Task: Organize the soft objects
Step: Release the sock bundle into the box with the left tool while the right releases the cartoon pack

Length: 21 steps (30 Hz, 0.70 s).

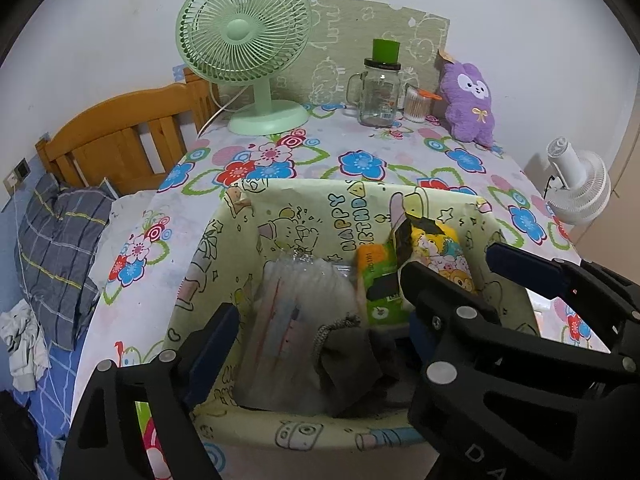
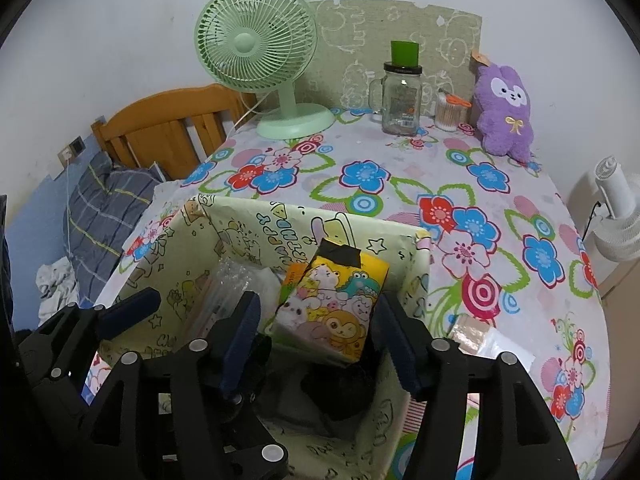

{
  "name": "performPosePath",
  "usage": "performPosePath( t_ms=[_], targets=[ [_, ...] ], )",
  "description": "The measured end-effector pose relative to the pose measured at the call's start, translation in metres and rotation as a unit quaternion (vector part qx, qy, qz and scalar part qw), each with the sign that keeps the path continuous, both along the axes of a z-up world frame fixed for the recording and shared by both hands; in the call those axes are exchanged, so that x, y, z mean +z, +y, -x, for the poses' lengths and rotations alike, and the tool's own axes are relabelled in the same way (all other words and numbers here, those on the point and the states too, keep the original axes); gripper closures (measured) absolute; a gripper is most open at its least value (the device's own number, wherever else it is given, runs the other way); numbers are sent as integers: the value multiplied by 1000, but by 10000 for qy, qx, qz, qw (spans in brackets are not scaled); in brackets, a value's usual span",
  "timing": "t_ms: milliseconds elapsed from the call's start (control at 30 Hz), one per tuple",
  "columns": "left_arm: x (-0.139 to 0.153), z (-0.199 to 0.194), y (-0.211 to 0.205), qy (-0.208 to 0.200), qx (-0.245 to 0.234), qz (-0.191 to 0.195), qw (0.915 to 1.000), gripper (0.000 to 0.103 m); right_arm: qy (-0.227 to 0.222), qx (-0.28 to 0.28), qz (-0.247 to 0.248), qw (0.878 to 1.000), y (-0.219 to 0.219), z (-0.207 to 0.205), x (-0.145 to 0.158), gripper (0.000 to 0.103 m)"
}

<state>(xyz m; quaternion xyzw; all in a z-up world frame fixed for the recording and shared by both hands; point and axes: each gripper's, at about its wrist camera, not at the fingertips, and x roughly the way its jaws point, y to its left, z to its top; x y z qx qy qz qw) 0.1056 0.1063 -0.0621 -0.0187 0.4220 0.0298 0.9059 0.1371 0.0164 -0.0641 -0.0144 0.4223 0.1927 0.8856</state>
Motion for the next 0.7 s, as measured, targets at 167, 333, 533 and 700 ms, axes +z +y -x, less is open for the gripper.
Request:
performPosePath(
  t_ms=[167,333,533,700],
  targets=[
    [6,6,-6,-99,2,-8,10000,6,-42,-81,-105,9999,-10,7,5,28],
    [11,11,-13,-171,-1,-48,9998,2,-98,-187,-142,9997,-18,12,10,23],
    [19,16,-22,-226,-87,27,9997,0,-152,-227,-192,9994,-30,18,19,22],
    [27,20,-31,-321,-137,32,9994,0,-315,-299,-203,9989,-41,25,28,16]
  ],
)
